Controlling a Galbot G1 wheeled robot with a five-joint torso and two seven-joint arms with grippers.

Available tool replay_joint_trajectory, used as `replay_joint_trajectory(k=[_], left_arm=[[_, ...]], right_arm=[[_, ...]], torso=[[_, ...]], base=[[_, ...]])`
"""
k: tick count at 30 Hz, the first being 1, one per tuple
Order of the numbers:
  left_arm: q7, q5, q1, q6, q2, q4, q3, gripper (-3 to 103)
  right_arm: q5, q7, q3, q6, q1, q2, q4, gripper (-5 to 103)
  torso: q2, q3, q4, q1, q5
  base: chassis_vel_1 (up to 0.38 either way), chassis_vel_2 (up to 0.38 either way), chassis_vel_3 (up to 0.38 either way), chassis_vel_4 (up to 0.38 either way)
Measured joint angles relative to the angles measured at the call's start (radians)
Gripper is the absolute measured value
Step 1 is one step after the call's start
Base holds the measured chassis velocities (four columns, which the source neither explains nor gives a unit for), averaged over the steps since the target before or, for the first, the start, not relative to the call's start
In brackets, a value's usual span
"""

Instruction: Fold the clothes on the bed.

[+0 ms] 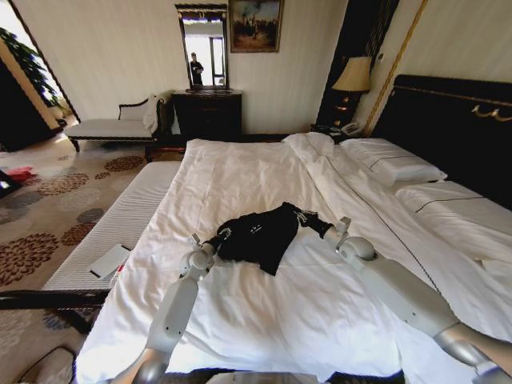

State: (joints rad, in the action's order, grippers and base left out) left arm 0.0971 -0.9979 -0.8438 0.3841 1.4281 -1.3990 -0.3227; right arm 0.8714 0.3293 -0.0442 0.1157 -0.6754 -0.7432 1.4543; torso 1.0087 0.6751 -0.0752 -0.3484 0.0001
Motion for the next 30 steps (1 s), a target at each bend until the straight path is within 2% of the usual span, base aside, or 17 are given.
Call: replay_joint_trajectory(k=[2,6,9,12,14,23,28,30], left_arm=[[0.0,0.002,0.001,0.0,0.002,0.001,0.002,50],[-0.001,0.004,0.002,-0.002,0.006,0.001,0.004,28],[-0.001,0.004,0.002,-0.002,0.005,0.0,0.004,23],[-0.001,0.003,0.0,-0.003,0.0,-0.007,0.001,7],[0.0,0.003,-0.002,-0.003,-0.002,-0.009,0.0,3],[0.003,0.001,-0.005,-0.004,-0.016,-0.016,-0.005,0],[0.011,-0.014,-0.008,-0.005,-0.048,-0.074,-0.011,0],[0.023,-0.032,-0.013,-0.005,-0.083,-0.128,-0.017,0]], right_arm=[[0.0,0.0,0.001,0.0,-0.001,0.001,0.001,2],[-0.001,0.0,0.005,0.001,-0.004,0.002,0.001,2],[-0.002,0.0,0.006,0.001,-0.005,0.002,0.002,2],[-0.005,0.0,0.008,0.002,-0.008,0.0,0.002,2],[-0.006,0.001,0.008,0.002,-0.009,-0.001,0.002,2],[-0.009,0.001,0.008,0.004,-0.008,-0.006,0.001,2],[0.01,0.001,0.023,0.004,-0.005,-0.002,0.009,2],[0.036,0.001,0.041,0.006,-0.005,0.002,0.016,2]], torso=[[0.0,0.0,0.0,0.0,-0.0001],[0.0,0.0,-0.0001,0.0,0.0],[0.0,0.0,0.0,0.0,-0.0001],[0.0,0.0,-0.0001,0.0,-0.0001],[0.0,0.0,-0.0001,0.0,-0.0001],[0.0,0.0,-0.0001,0.0,-0.0002],[0.0,0.0,-0.0001,0.0,-0.0002],[0.0,0.0,0.0,0.0,-0.0002]], base=[[0.0,0.0,0.0,0.0],[0.0,0.0,0.0,0.0],[0.0,0.0,0.0,0.0],[0.0,0.0,0.0,0.0],[0.0,0.0,0.0,0.0],[0.0,0.0,0.0,0.0],[0.0,0.0,0.0,0.0],[0.0,0.0,0.0,0.0]])
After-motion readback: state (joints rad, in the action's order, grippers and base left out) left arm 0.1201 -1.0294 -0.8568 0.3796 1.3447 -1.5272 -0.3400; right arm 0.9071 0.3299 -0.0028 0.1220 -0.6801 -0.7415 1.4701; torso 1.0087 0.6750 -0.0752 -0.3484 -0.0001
